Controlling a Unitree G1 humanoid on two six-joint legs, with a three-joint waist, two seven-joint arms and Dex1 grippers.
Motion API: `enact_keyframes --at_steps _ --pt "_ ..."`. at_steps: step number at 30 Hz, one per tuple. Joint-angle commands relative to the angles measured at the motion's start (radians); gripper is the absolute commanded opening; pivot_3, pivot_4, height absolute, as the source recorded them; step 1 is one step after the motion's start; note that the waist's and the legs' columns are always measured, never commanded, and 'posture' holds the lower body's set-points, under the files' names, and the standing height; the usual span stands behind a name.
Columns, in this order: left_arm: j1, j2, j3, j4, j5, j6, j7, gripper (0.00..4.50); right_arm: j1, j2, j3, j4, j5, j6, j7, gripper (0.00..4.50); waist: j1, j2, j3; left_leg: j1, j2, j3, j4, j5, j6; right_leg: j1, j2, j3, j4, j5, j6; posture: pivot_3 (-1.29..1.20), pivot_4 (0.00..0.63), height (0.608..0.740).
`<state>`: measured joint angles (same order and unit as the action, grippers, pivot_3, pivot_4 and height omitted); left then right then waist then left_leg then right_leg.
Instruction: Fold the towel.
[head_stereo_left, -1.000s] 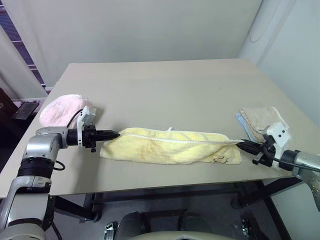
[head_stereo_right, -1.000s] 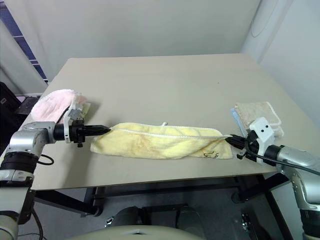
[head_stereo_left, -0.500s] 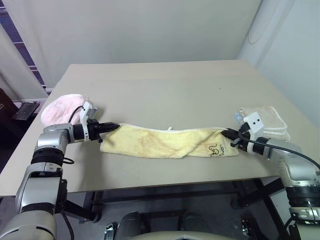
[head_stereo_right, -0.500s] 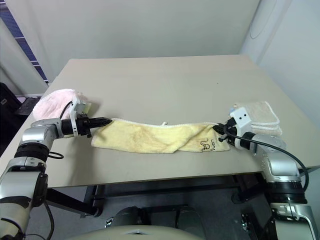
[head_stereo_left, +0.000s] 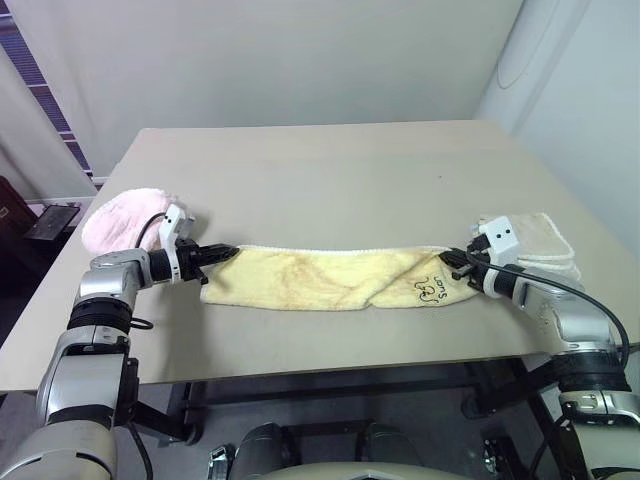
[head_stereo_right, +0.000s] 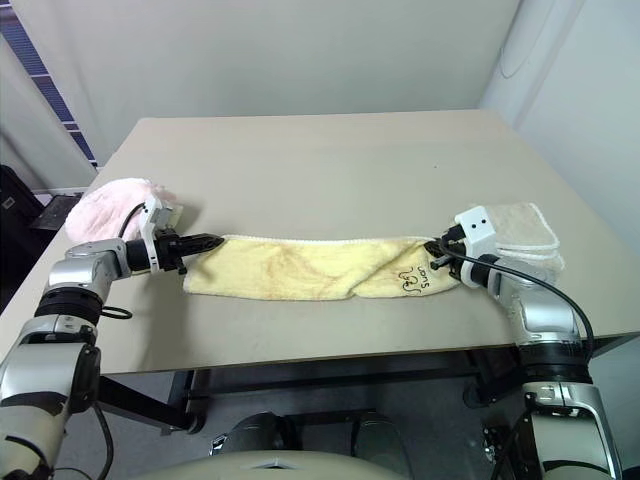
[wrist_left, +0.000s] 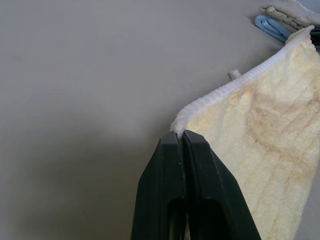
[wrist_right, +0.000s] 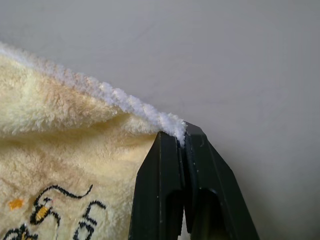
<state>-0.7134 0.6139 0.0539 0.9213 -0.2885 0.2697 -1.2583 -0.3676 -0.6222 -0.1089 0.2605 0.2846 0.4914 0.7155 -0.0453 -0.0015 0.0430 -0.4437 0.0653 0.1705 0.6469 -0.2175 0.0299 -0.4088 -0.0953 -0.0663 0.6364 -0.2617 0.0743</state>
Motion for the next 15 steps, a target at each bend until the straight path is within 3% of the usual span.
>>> enact_keyframes --at_steps 1,11,15 --pt "-0.008 0.003 0.015 -0.009 0.004 0.007 -0.010 0.66 -0.036 0.002 0.007 -0.004 -0.003 0.010 0.008 0.91 0.000 0.000 0.000 0.000 0.000 0.000 0.000 0.000 0.000 0.000 0.000 0.000 0.000 0.000 0.000 0.00 0.000 0.740" --pt "-0.023 0.015 0.057 -0.018 -0.007 -0.007 0.047 4.30 -0.066 0.009 -0.060 -0.020 0.018 0.029 -0.062 4.50 0.000 0.000 0.000 0.000 0.000 0.000 0.001 0.000 0.000 0.000 0.000 0.000 0.001 0.000 0.000 0.00 0.000 0.740" --pt "0.020 0.032 0.085 -0.131 -0.046 0.020 0.008 4.43 -0.042 -0.011 -0.193 -0.132 0.154 0.200 -0.085 4.50 0.000 0.000 0.000 0.000 0.000 0.000 0.001 0.000 0.000 0.000 -0.001 0.000 0.001 0.000 0.000 0.00 0.000 0.740"
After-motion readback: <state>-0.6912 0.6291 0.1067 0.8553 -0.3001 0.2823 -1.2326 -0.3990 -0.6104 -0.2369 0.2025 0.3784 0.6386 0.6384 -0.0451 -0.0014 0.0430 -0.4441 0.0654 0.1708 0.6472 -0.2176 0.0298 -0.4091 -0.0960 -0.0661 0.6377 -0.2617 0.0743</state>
